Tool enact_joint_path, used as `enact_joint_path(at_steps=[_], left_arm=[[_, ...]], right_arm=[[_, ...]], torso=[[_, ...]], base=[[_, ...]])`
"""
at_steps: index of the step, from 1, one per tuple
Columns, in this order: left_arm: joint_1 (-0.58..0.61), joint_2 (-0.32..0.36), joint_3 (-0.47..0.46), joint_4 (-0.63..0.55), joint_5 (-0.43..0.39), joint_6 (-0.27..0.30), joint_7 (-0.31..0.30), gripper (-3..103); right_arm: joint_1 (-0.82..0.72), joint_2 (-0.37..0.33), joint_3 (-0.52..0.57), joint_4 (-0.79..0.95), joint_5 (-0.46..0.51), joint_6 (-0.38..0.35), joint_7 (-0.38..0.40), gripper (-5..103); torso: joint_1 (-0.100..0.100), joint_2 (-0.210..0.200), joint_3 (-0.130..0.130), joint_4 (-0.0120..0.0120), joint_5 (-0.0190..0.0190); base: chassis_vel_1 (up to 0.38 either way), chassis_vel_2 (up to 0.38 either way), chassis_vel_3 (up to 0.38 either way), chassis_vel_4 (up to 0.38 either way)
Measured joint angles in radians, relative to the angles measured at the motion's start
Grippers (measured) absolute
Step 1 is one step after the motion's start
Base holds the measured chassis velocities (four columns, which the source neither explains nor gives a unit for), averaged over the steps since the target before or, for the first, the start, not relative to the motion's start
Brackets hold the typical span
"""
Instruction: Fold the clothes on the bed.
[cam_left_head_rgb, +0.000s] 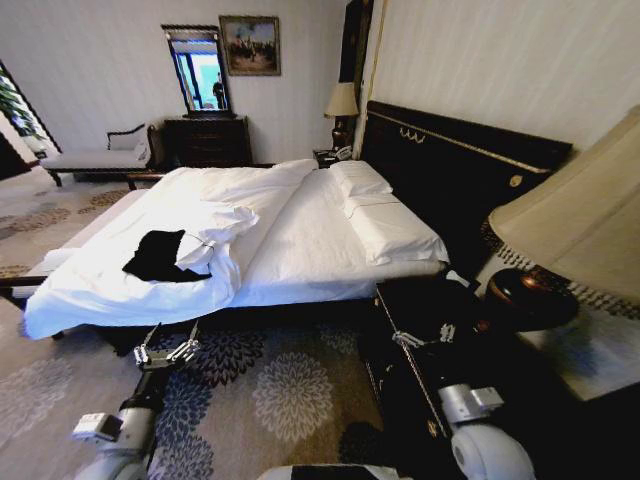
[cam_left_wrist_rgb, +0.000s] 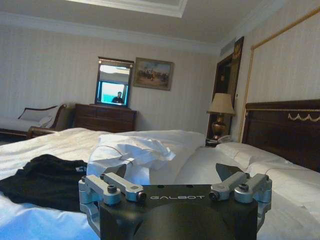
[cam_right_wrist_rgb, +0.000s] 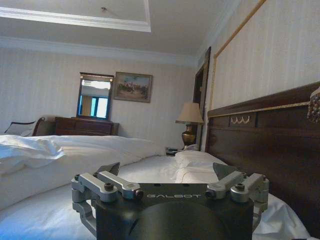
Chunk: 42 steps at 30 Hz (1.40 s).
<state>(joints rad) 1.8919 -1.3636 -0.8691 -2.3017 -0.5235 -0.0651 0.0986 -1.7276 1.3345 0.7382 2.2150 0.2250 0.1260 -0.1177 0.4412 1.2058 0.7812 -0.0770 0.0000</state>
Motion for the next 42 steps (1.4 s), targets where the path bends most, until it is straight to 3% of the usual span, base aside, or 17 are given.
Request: enact_joint_path(at_steps=[42], left_arm=[[0.044,-0.051,0.059,-0.026,0.049,-0.023,0.000,100]], right_arm=[[-0.002,0.020,-0.049,-0.022,-0.018,-0.001,-0.001,100]], torso=[[0.000,0.000,0.000,-0.0001,-0.0001]], base=[[-0.124,0.128,0.125,-0.122]])
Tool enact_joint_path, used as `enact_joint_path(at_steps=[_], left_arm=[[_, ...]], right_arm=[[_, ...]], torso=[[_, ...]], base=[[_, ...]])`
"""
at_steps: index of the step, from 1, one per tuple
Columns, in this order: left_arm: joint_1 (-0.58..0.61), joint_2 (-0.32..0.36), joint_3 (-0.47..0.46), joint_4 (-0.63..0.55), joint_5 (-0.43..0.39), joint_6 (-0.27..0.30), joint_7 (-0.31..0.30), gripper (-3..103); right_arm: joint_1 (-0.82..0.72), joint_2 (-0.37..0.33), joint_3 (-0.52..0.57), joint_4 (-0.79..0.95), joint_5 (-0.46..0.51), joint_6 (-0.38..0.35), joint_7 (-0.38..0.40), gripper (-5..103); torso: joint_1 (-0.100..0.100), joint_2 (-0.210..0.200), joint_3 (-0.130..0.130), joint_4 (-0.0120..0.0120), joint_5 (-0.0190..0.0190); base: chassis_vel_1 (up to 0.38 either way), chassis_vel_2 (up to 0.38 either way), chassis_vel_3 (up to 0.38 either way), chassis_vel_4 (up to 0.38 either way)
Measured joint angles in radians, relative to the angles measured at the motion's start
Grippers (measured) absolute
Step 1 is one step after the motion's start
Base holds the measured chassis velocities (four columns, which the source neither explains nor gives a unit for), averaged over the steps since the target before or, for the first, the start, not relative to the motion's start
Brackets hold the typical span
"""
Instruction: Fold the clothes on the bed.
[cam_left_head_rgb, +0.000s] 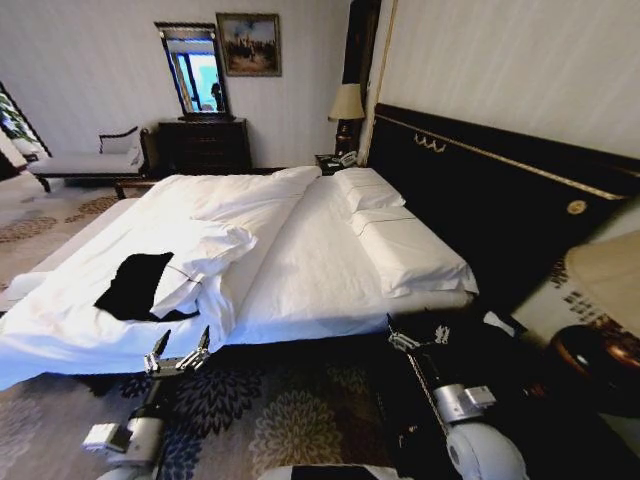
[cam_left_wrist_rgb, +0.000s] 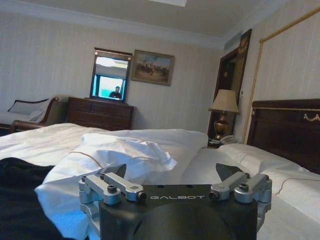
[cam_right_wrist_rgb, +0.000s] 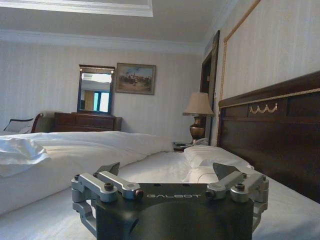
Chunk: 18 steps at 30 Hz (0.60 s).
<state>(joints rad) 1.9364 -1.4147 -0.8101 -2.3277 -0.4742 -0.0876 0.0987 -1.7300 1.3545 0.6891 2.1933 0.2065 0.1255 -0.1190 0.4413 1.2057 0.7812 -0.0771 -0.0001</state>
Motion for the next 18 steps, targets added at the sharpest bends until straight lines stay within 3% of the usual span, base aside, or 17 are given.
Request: enact_joint_path(at_steps=[18], left_arm=[[-0.002,-0.009,0.004,0.033,0.038,-0.012,-0.007,100]], right_arm=[[0.004,0.005,-0.003,-0.008,-0.004,0.002,-0.001,100]], torso=[[0.000,0.000,0.000,0.0000,0.0000]], base=[[-0.124,0.128,0.119,-0.127]])
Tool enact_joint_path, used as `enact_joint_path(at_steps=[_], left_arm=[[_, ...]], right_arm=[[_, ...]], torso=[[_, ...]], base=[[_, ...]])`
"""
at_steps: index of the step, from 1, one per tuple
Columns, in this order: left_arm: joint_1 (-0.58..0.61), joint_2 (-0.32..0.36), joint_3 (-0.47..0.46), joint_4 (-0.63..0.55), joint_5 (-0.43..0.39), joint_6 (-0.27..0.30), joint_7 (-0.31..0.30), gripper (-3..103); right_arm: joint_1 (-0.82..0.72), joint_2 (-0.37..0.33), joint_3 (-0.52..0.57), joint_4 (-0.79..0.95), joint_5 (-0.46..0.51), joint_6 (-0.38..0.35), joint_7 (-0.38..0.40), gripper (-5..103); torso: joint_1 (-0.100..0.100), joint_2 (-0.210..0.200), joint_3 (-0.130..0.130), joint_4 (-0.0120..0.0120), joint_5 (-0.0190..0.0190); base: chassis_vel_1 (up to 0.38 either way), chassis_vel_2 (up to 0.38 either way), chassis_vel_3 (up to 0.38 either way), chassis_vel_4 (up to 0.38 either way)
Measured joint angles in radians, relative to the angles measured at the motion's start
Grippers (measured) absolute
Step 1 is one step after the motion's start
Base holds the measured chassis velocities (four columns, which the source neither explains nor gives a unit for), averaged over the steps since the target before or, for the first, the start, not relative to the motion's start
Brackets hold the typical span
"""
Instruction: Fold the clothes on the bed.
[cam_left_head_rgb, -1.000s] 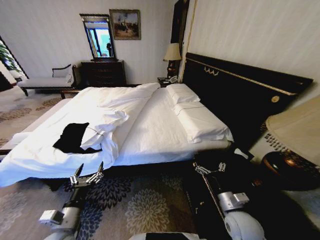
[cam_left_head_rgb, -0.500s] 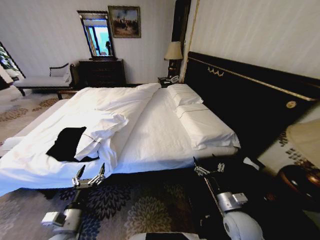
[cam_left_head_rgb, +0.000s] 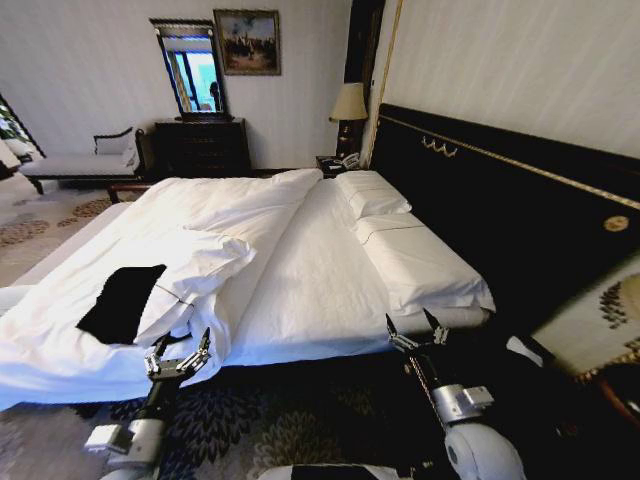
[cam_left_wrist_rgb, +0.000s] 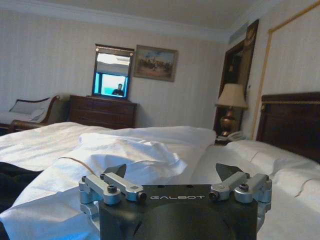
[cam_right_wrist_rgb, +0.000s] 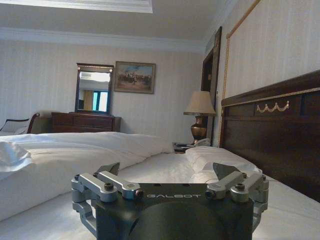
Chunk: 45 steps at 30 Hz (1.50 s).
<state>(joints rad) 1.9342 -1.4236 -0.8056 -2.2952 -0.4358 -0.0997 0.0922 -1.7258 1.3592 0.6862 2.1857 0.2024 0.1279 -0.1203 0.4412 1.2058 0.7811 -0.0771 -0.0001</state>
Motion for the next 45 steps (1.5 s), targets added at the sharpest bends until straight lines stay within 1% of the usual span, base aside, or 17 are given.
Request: enact_joint_path(at_steps=[7,10,15,19,29,36,45], left_arm=[[-0.014,0.000,-0.005,0.079,0.045,-0.005,-0.023,100],[-0.006,0.000,-0.003,0.062,0.043,-0.005,-0.025,100],[0.004,0.000,0.004,-0.030,0.002,0.005,-0.006,100],[0.000,0.000,0.004,-0.033,-0.003,0.009,-0.006,100],[0.000,-0.002,0.005,-0.019,-0.003,0.006,-0.008,100],[0.001,-0.004,0.004,-0.018,-0.003,0.003,-0.009,100],[0.001,-0.005,0.004,-0.018,-0.002,0.003,-0.010,100]], right_arm=[[0.012,0.001,0.008,-0.038,-0.034,0.020,0.001,100],[0.012,0.000,0.008,-0.037,-0.034,0.020,0.003,100],[0.013,0.002,0.003,-0.015,-0.018,0.013,0.004,100],[0.011,0.002,0.002,-0.009,-0.014,0.012,0.005,100],[0.017,0.004,-0.010,-0.017,-0.001,0.036,0.009,100],[0.014,0.006,-0.011,-0.023,-0.009,0.038,0.013,100],[0.015,0.011,-0.011,-0.032,-0.025,0.038,-0.003,100]], torso=[[0.000,0.000,0.000,0.0001,0.0000],[0.000,0.000,0.000,0.0001,-0.0003],[0.000,0.000,0.000,0.0000,0.0003],[0.000,0.000,0.000,0.0000,0.0001],[0.001,0.000,0.000,0.0000,0.0000],[-0.001,0.000,0.000,0.0000,0.0001],[0.000,0.000,0.000,0.0000,0.0000]], base=[[-0.134,0.142,0.141,-0.131],[-0.143,0.149,0.146,-0.137],[-0.131,0.149,0.152,-0.144],[-0.157,0.143,0.158,-0.155],[-0.119,0.120,0.123,-0.118],[0.000,0.000,0.000,0.000],[0.000,0.000,0.000,0.000]])
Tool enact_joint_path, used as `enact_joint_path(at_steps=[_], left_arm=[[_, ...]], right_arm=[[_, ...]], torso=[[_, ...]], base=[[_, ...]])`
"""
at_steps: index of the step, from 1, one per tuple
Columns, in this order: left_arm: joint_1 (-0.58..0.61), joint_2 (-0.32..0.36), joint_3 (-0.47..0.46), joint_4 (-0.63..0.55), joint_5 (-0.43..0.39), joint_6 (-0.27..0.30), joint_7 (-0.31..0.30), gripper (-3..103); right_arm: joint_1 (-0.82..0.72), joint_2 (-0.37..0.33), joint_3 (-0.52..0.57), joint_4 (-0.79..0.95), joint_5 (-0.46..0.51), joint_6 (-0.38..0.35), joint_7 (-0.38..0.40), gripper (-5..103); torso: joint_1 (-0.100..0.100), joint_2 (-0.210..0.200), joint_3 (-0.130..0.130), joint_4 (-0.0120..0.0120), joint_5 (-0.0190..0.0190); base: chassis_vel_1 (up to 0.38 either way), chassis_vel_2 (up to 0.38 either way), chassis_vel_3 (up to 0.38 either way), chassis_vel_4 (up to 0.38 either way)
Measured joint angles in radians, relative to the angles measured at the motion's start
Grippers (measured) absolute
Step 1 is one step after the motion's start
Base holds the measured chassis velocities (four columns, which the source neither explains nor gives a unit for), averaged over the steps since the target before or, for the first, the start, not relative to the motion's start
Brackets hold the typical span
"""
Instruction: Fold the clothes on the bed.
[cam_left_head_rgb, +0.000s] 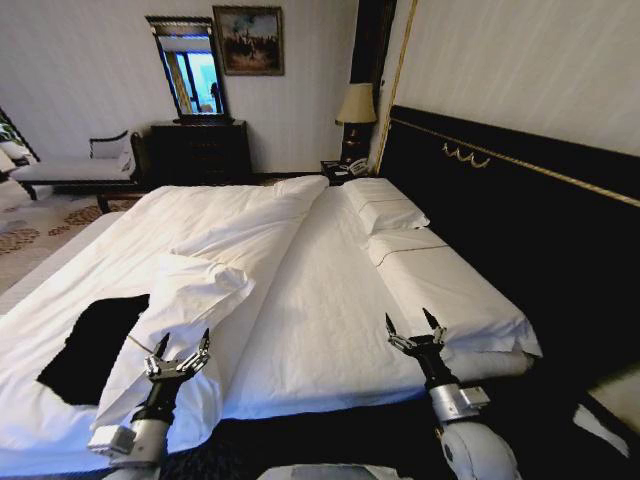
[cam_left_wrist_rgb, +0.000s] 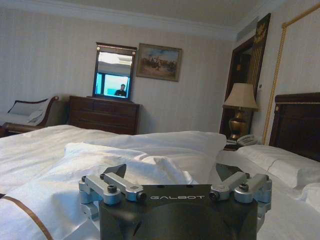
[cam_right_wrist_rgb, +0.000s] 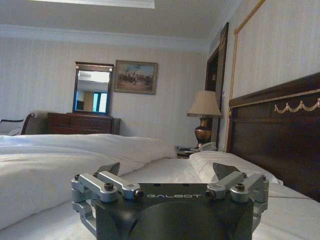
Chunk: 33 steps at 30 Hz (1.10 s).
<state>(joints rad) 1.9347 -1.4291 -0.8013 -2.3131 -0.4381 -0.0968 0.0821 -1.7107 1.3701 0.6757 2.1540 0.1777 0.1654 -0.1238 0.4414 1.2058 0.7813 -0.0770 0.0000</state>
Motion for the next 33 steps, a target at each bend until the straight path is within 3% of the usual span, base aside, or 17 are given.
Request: enact_joint_path(at_steps=[16,33], left_arm=[[0.004,0.001,-0.006,-0.004,0.000,-0.004,-0.001,100],[0.003,0.005,-0.009,-0.015,-0.001,0.000,-0.001,100]], right_arm=[[0.003,0.002,-0.008,-0.018,-0.006,0.002,0.001,100],[0.009,0.002,-0.011,-0.029,0.002,0.002,0.009,100]], torso=[[0.000,0.000,0.000,-0.0001,0.0002],[0.000,0.000,0.000,0.0000,-0.0001]], base=[[0.026,0.034,-0.034,-0.037],[0.225,0.221,-0.214,-0.215]])
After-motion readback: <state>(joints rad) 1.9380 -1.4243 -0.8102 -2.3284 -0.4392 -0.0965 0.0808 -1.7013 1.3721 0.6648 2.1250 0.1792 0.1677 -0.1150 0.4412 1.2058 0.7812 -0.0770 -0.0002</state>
